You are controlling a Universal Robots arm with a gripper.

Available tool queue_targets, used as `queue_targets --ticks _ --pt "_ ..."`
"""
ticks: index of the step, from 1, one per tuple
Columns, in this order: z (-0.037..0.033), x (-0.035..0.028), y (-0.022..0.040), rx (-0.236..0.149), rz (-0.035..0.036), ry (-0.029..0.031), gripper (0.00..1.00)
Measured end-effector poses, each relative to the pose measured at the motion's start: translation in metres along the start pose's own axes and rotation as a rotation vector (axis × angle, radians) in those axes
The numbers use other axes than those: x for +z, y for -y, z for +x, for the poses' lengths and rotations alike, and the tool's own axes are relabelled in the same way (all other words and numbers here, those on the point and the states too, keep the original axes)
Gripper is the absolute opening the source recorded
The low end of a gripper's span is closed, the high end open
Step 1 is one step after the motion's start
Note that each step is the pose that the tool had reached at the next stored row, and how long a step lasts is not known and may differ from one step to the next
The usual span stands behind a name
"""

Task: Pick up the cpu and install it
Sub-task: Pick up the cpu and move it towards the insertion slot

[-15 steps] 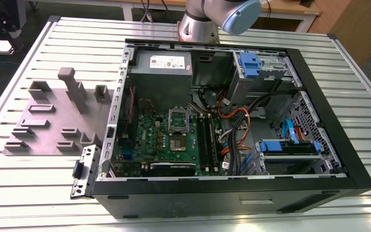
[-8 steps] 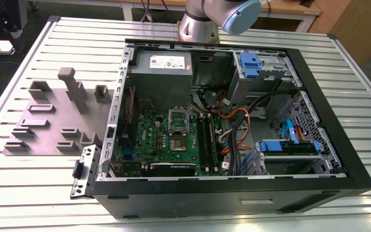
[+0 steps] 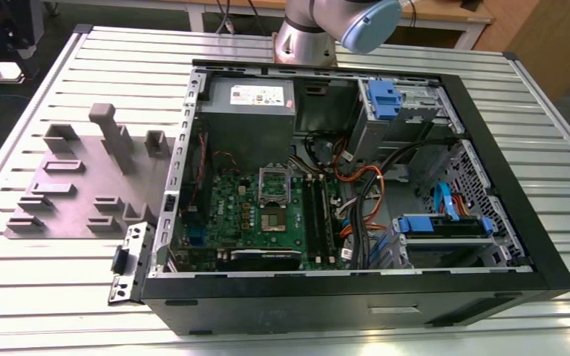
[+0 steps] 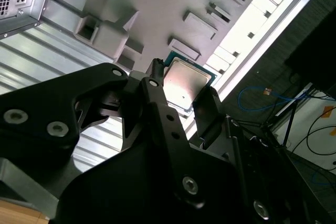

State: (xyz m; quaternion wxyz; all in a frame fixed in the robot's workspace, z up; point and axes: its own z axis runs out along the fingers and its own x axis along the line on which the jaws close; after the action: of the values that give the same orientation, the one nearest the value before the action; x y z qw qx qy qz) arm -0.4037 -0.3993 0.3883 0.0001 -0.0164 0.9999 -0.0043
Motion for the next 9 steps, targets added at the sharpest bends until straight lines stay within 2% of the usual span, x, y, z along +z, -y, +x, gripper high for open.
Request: queue_targets --ticks 9 --pt "-0.0027 0.0 0.0001 0.0 -0.0001 0.0001 0.47"
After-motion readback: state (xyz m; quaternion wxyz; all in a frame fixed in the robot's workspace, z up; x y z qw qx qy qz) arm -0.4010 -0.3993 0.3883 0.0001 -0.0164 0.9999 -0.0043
